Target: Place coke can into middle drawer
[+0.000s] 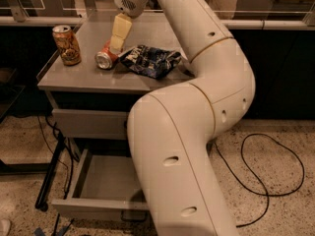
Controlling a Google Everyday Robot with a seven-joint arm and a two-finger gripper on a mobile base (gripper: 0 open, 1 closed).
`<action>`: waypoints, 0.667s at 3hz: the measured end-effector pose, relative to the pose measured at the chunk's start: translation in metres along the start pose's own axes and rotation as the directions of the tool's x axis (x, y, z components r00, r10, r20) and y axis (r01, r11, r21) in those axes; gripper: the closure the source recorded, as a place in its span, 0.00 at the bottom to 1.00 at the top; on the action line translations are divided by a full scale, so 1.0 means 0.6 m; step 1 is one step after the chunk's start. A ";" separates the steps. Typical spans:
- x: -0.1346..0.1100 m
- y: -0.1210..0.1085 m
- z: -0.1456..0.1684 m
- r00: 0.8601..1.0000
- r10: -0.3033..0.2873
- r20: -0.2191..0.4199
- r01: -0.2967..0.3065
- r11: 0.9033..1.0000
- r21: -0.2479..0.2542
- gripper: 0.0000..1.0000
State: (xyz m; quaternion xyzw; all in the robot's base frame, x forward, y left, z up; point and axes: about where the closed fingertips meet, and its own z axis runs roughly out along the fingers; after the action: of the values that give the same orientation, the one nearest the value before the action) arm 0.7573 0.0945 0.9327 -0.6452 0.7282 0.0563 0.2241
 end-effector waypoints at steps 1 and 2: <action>0.000 -0.001 0.001 1.000 0.001 0.001 -0.001 1.000 0.000 0.00; -0.028 -0.001 0.014 1.000 -0.018 0.023 0.018 1.000 0.004 0.00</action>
Offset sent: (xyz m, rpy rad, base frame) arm 0.0034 0.0345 0.0084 0.0135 0.0022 0.0593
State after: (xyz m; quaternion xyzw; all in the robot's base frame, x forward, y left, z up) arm 0.7612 0.1128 0.9322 -0.6507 0.7197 0.0606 0.2342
